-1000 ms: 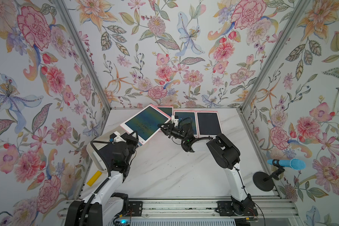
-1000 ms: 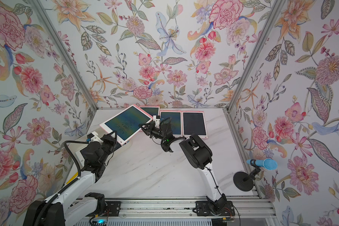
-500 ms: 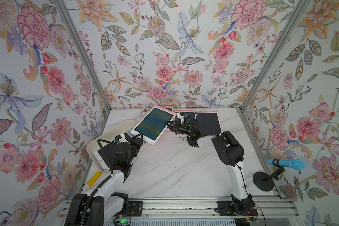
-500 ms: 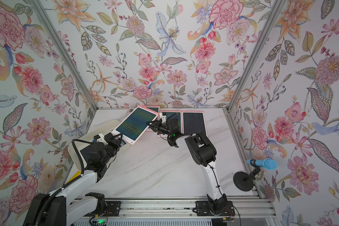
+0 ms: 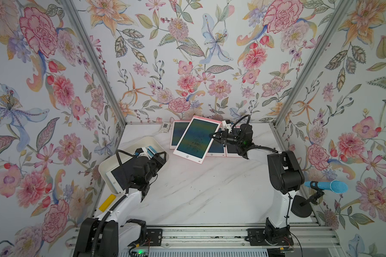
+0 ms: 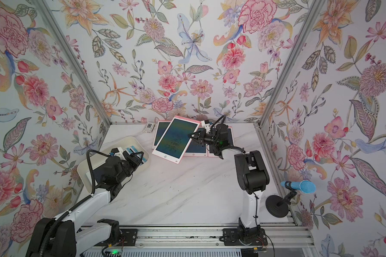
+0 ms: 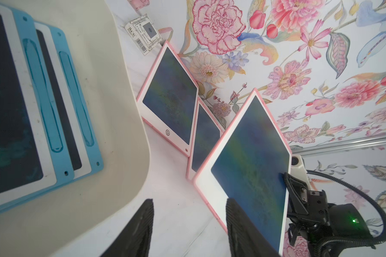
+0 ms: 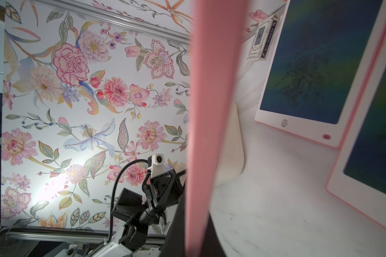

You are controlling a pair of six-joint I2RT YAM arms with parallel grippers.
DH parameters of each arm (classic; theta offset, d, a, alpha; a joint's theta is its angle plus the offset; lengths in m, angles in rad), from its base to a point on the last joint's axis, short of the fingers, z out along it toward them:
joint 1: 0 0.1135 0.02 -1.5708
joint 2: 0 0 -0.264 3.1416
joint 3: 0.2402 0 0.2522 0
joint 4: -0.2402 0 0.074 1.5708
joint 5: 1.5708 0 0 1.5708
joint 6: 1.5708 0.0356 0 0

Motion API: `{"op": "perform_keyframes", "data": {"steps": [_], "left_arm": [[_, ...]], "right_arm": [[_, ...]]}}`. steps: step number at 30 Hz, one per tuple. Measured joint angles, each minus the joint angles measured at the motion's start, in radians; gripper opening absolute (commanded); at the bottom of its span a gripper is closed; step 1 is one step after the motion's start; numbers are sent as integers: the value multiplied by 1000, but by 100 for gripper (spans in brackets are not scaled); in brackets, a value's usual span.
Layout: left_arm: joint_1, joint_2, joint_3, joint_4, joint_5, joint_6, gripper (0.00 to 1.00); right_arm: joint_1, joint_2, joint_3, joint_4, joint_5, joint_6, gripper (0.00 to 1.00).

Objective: Take out the writing tablet from the storage box
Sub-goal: Place the writing tablet at the center of the board.

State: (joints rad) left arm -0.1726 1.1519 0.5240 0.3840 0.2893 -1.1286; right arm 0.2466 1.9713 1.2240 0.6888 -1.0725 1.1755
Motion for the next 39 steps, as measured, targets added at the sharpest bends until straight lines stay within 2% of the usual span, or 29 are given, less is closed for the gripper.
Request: {"op": "perform_keyframes", "data": {"steps": [7, 16, 21, 28, 39], "left_arm": [[-37, 158, 163, -37, 69, 161, 55], [-153, 377, 344, -125, 130, 314, 56], [-185, 504, 412, -122, 164, 357, 55], [-249, 652, 493, -164, 183, 408, 55], [-330, 808, 558, -159, 200, 416, 55]], "right_arm": [[-126, -148, -69, -430, -74, -353, 0], [-243, -264, -211, -663, -98, -594, 0], [-309, -266, -266, -738, -87, -654, 0], [-306, -298, -294, -813, -64, -695, 0], [-327, -331, -296, -957, 7, -754, 0]]}}
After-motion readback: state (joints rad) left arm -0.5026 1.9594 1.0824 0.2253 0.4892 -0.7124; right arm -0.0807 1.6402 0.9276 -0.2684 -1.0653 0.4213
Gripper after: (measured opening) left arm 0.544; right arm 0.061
